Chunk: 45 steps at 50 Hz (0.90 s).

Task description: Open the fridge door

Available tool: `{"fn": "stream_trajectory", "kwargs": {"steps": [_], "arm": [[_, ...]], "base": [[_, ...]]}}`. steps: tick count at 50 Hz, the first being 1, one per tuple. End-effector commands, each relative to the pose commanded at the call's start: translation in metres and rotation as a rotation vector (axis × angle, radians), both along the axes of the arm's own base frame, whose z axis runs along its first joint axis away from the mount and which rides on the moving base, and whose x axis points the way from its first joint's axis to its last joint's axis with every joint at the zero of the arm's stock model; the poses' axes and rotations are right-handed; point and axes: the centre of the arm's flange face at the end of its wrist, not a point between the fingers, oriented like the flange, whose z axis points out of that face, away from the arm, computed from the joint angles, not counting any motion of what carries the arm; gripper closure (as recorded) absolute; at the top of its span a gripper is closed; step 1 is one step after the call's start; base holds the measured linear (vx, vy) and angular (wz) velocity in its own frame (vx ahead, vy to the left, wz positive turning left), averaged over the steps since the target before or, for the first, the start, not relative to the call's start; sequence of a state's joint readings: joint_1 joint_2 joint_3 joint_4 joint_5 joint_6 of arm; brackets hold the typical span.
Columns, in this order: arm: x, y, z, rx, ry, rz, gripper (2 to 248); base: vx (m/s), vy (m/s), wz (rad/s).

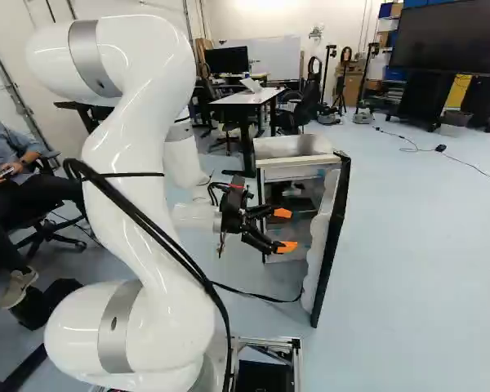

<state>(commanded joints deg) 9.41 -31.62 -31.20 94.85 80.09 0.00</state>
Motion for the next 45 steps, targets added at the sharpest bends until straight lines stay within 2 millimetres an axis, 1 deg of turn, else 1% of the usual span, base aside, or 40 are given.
{"fn": "stream_trajectory", "kwargs": {"steps": [25, 32, 45], "arm": [[0.056, -0.001, 0.004, 0.002, -0.091, -0.023, 3], [0.074, -0.008, 0.005, 0.005, -0.12, -0.046, 3], [0.105, -0.028, 0.007, 0.008, -0.173, -0.097, 3]], "base": [[0.0, 0.0, 0.0], [0.0, 0.0, 0.0], [0.0, 0.0, 0.0]]}}
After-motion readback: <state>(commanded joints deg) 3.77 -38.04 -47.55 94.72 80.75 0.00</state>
